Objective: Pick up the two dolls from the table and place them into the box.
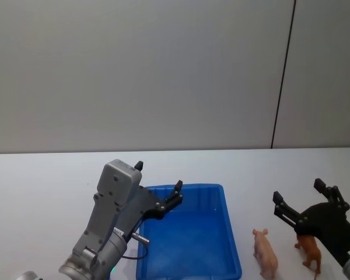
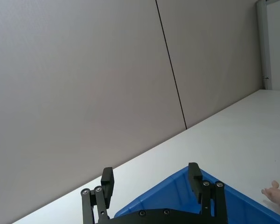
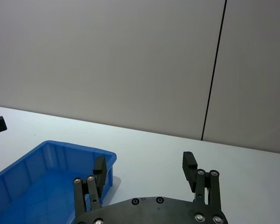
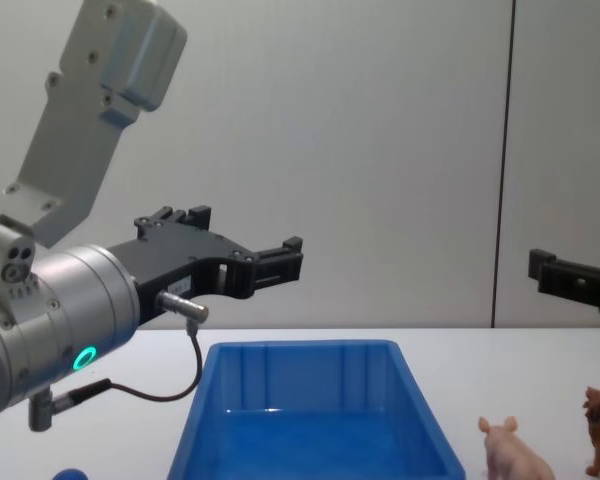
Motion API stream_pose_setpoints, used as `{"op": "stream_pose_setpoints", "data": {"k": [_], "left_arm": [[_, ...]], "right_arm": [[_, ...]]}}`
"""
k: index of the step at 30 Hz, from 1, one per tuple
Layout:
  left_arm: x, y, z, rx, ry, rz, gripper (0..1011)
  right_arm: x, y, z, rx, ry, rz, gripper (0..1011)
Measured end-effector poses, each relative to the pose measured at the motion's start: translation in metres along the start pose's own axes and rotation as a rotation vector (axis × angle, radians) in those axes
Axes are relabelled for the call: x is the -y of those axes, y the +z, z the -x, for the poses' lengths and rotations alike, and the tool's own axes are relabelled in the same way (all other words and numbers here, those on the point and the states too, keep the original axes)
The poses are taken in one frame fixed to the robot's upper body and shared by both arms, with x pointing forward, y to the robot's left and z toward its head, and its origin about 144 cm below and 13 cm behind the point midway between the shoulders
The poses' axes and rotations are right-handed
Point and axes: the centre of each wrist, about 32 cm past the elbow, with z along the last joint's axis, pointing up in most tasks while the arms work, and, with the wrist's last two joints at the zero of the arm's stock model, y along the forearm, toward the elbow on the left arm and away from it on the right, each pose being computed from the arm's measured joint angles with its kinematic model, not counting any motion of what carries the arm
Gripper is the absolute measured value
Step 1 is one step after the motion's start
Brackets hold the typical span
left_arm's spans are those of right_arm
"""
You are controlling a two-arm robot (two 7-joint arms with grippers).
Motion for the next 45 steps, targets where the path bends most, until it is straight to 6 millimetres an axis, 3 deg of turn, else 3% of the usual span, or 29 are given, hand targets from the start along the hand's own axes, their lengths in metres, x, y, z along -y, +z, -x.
{"op": "stream_pose_setpoints", "data": {"k": [24,45], "left_arm": [[0.0,0.0,0.0,0.0,0.0,0.0,1001],[0.0,0.0,0.0,0.0,0.0,0.0,1001]], "right_arm": [[0.0,0.0,-0.002,0.002,0.0,0.006,1001],[0.014,-0.015,-0.038,0.011,-0.001,0.172,1001]]}}
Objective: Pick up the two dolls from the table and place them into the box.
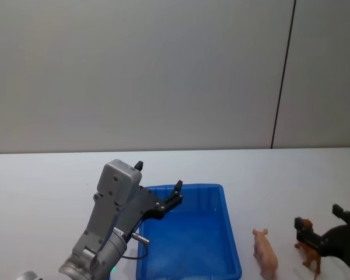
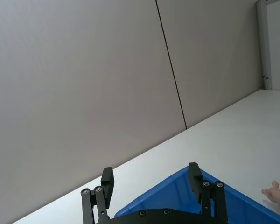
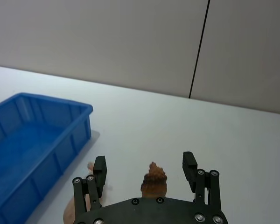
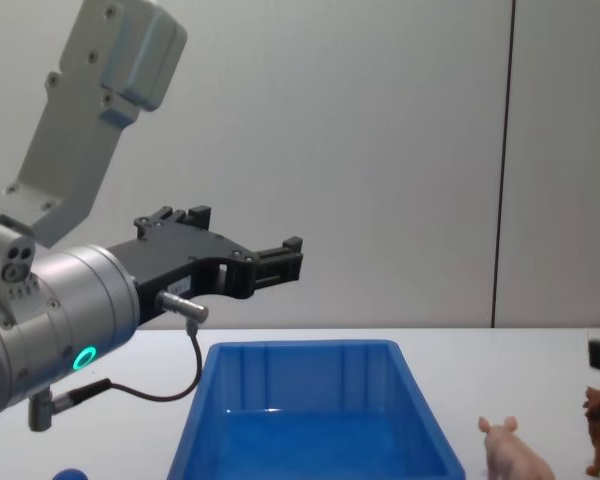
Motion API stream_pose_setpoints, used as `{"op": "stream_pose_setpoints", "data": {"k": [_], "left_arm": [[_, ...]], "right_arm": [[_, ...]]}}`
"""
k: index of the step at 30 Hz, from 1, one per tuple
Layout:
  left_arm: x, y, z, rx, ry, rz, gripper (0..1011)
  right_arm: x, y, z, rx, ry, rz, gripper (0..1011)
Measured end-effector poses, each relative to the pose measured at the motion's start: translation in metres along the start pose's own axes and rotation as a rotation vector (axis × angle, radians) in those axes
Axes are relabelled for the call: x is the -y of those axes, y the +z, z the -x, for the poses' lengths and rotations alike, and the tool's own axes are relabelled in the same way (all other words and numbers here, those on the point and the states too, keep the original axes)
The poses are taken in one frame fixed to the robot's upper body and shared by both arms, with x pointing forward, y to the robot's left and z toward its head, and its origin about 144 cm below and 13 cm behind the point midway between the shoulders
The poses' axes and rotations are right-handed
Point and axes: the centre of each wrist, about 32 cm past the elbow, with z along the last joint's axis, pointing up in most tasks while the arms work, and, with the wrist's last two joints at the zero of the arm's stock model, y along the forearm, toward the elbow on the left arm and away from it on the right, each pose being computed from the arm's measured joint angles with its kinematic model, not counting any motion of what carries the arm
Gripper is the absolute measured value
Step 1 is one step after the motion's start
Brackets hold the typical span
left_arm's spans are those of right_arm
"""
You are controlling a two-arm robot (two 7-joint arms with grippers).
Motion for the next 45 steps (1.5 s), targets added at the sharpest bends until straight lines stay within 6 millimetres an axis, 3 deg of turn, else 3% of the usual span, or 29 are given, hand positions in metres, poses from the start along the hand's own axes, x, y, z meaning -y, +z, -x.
{"op": "stream_pose_setpoints", "data": {"k": [26,33,34,45], "left_arm": [[0.0,0.0,0.0,0.0,0.0,0.0,1001],[0.0,0.0,0.0,0.0,0.0,0.0,1001],[0.0,0.0,0.0,0.0,0.0,0.0,1001],[0.0,0.0,0.0,0.0,0.0,0.0,1001]], "right_arm": [[-0.006,-0.031,-0.01,-0.097,0.003,0.185,988],[-0.011,-0.037,-0.01,-0.132,0.005,0.216,846],[-0.012,-0.038,-0.01,-0.14,0.004,0.221,782],[-0.017,-0.042,-0.011,-0.166,-0.003,0.232,459]]}}
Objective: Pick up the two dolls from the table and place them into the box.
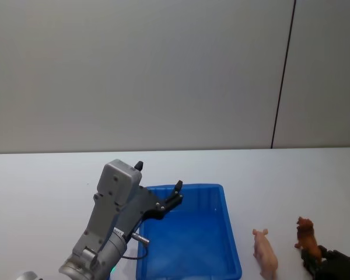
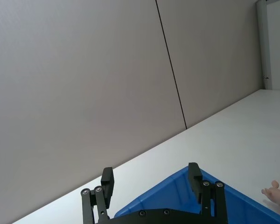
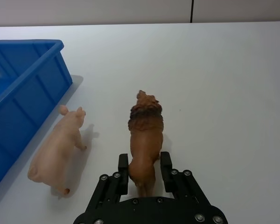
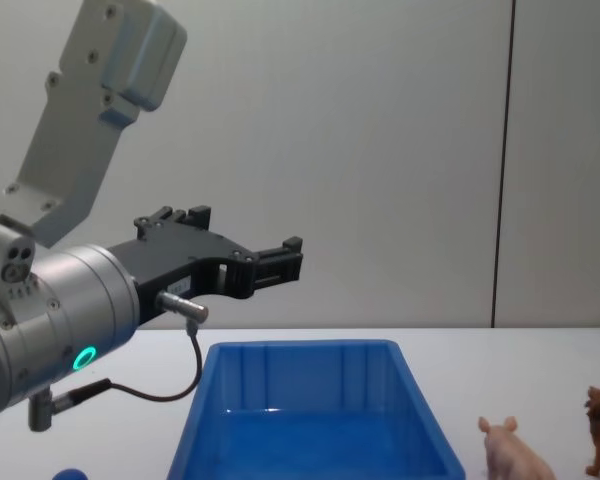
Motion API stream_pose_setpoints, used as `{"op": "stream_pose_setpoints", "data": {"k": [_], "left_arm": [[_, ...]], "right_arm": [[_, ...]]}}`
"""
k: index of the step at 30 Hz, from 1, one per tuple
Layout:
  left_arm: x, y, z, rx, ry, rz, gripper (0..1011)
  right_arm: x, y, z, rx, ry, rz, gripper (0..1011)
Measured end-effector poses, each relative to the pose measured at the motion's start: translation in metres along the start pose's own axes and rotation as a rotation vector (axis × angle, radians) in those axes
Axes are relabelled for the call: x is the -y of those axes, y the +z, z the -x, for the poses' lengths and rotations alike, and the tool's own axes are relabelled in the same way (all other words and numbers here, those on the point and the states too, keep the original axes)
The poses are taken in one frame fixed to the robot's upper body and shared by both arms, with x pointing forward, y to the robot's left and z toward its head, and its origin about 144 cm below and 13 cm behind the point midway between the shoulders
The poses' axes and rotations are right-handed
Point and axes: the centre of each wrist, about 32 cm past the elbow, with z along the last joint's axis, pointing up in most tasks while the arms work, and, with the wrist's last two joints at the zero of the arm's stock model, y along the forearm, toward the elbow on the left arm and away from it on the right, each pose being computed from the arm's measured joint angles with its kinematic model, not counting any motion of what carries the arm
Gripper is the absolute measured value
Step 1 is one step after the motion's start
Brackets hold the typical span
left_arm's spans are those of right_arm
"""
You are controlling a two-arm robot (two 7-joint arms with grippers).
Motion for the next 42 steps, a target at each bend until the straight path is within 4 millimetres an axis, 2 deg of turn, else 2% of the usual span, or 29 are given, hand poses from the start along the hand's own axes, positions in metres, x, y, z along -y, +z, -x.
{"op": "stream_pose_setpoints", "data": {"k": [4,6,14,26,33,42], "left_arm": [[0.0,0.0,0.0,0.0,0.0,0.0,1001],[0.0,0.0,0.0,0.0,0.0,0.0,1001],[0.0,0.0,0.0,0.0,0.0,0.0,1001],[0.0,0.0,0.0,0.0,0.0,0.0,1001],[0.0,0.0,0.0,0.0,0.0,0.0,1001],[0.0,0.0,0.0,0.0,0.0,0.0,1001]], "right_arm": [[-0.001,0.001,0.001,0.004,-0.003,-0.017,311],[-0.001,0.003,0.001,0.009,-0.003,-0.027,295],[-0.003,0.014,0.006,0.045,0.007,-0.095,296],[-0.011,0.05,0.021,0.109,0.108,-0.22,296],[-0.022,0.073,0.036,0.123,0.208,-0.247,295],[-0.041,0.092,0.054,0.117,0.324,-0.213,296]]}}
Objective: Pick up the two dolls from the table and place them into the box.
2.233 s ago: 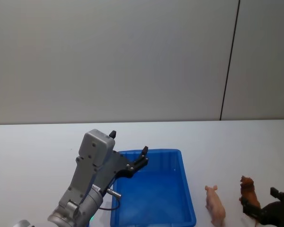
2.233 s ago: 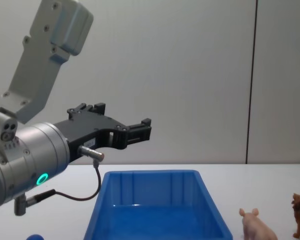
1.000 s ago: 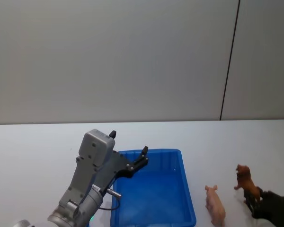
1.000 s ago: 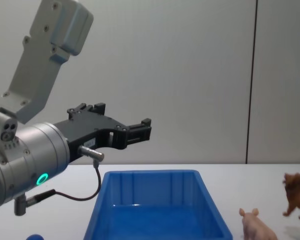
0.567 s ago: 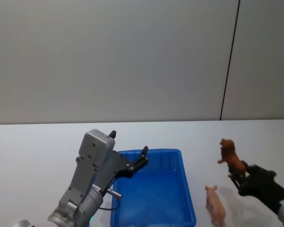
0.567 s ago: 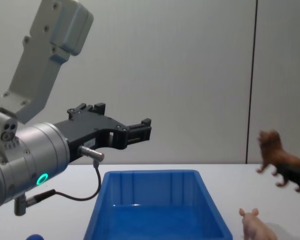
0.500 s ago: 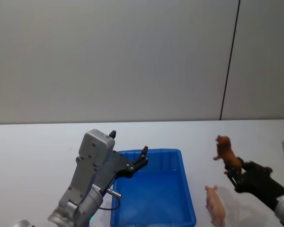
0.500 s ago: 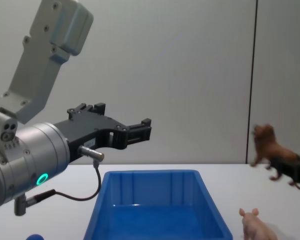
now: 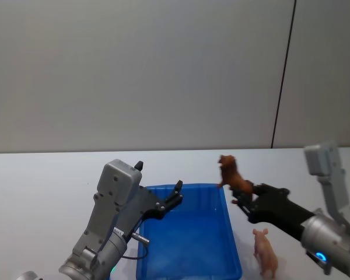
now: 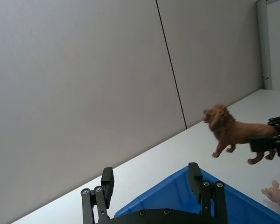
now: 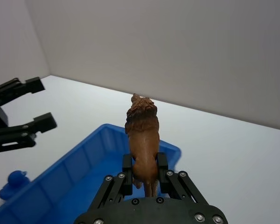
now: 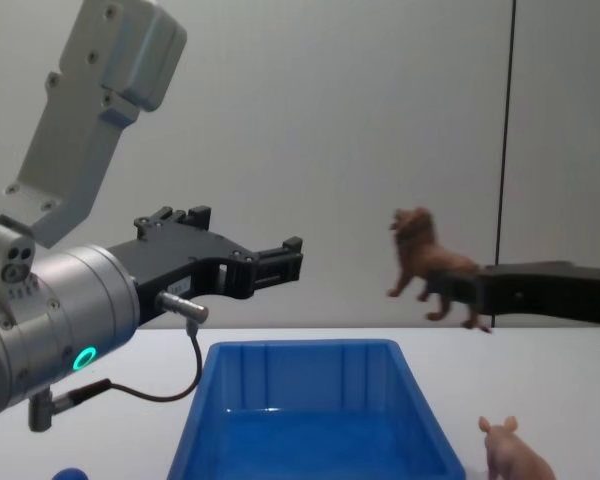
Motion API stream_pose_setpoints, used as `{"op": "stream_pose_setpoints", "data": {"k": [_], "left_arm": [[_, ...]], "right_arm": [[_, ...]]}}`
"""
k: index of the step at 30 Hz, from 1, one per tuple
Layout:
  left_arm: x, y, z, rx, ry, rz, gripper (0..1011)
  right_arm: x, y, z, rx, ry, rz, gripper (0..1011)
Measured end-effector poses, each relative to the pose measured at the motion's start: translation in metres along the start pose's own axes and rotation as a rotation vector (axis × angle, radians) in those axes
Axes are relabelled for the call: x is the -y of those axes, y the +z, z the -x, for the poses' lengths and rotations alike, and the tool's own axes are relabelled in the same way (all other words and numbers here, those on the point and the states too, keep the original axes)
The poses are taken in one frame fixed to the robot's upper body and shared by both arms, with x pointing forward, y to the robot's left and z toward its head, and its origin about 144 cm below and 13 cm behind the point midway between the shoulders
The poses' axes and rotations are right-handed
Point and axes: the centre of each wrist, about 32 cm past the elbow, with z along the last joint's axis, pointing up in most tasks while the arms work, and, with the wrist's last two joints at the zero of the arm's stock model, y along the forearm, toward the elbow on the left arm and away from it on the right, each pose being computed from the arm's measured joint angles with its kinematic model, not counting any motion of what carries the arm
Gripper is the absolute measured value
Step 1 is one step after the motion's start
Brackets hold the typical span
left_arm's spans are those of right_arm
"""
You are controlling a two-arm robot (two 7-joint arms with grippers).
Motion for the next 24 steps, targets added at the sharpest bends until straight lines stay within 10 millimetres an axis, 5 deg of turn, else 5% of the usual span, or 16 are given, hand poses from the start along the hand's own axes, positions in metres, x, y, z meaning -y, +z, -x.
{"op": "stream_pose_setpoints", "data": {"k": [7,14,24], "left_arm": [[0.0,0.0,0.0,0.0,0.0,0.0,1001],[0.0,0.0,0.0,0.0,0.0,0.0,1001],[0.0,0.0,0.0,0.0,0.0,0.0,1001]], "right_arm": [[-0.022,0.006,0.007,-0.03,0.071,0.04,311],[-0.039,0.007,0.013,-0.045,0.115,0.063,579],[-0.038,0.005,0.013,-0.015,0.096,0.046,867]]}}
